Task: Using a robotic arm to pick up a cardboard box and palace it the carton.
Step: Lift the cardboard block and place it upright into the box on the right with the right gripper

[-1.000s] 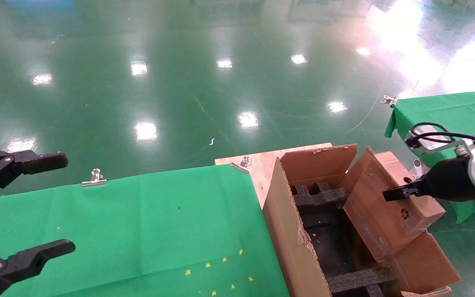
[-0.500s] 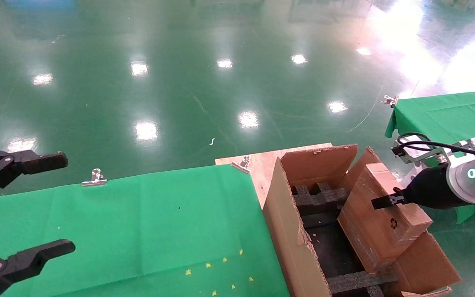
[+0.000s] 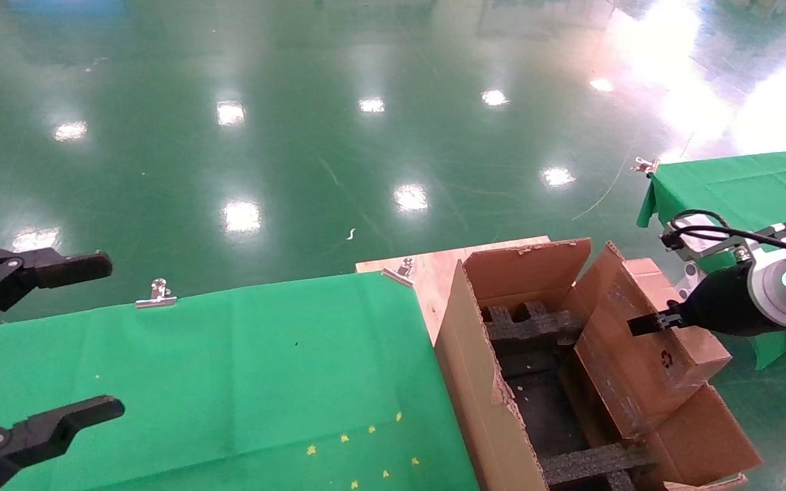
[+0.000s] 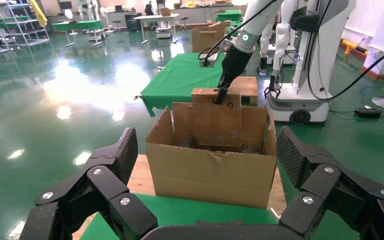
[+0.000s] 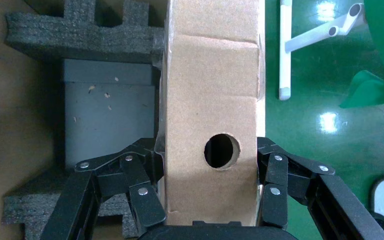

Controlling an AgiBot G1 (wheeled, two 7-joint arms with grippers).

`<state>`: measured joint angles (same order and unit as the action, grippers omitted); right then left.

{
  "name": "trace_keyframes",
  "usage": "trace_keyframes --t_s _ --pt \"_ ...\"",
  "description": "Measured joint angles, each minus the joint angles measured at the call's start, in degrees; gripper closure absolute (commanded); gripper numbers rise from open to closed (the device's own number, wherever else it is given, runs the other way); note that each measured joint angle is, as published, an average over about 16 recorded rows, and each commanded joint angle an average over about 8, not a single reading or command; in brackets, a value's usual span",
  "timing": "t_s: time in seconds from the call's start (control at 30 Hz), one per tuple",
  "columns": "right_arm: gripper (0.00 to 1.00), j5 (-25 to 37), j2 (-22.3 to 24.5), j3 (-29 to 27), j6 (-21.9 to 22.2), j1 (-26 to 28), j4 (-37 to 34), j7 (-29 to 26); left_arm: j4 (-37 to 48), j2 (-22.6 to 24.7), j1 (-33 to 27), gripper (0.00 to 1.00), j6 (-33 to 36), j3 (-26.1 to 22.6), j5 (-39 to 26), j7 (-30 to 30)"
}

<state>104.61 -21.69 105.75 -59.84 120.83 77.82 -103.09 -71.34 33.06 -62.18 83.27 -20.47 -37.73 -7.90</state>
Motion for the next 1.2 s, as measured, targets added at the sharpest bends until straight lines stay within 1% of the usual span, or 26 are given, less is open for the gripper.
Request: trace_keyframes --t_s 0.3,0.77,1.2 --pt "1.00 3.7 -0.8 0.9 3.0 -2.1 -0.1 -3.0 0.0 0.0 0.0 0.00 0.0 0.0 0.0 0.0" --pt "1.00 13.4 -2.4 2.6 9.9 -7.4 0.0 -11.9 0.0 0.0 0.0 0.00 0.0 0.0 0.0 0.0" --pt "1.00 17.0 -3.7 3.9 13.5 -12.2 0.0 -16.7 0.0 0.0 0.0 0.00 0.0 0.0 0.0 0.0"
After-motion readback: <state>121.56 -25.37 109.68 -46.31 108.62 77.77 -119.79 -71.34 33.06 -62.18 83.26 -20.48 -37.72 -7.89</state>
